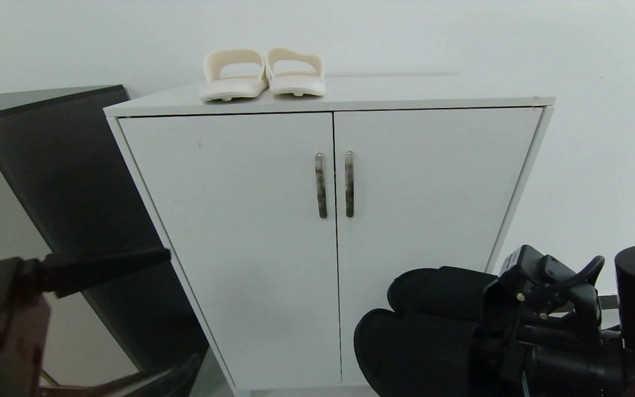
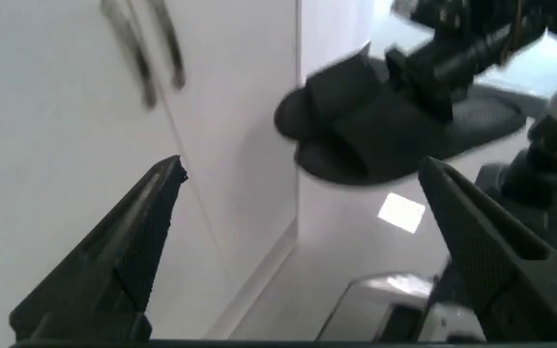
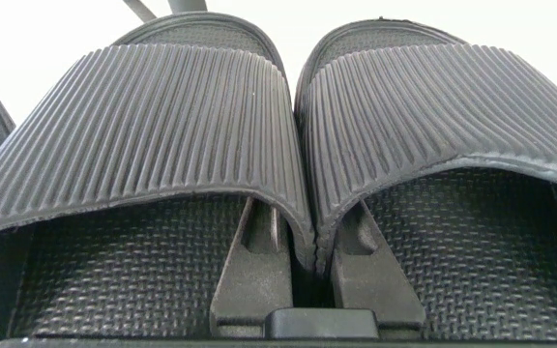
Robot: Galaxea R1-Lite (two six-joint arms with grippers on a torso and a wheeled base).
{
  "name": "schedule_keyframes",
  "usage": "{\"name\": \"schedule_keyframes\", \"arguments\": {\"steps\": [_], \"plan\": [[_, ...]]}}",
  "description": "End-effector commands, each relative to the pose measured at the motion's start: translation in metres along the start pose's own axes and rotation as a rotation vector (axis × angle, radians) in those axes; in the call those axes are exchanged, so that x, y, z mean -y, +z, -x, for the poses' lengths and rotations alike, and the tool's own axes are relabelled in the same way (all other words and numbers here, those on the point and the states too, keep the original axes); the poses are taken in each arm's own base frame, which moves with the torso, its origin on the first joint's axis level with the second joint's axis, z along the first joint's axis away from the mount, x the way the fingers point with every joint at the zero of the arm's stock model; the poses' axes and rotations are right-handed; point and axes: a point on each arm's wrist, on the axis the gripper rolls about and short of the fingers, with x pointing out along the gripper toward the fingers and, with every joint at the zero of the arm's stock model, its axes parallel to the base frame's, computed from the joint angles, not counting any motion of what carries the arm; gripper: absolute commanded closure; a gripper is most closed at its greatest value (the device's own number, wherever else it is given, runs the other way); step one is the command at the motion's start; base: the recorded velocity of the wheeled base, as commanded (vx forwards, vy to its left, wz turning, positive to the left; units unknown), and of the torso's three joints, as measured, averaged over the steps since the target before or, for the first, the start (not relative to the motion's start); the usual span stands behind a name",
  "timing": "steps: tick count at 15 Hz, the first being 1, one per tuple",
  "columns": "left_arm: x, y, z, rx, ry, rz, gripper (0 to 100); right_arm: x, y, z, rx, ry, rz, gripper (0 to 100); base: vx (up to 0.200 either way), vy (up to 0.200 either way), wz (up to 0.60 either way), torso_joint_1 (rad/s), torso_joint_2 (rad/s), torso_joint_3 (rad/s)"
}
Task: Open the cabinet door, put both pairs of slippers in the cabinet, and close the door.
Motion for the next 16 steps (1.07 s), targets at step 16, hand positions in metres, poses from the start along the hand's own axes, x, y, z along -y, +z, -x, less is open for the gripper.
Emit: {"name": "schedule_keyframes", "arguments": {"steps": [16], "plan": [[-0.016,0.036,-0.139,0.082,-0.246,0.339,0,0.001,-0.005,-0.003,-0.006,-0.001,0.004,100,0.000,0.000,0.00,0.000,0.00,0.000]]}}
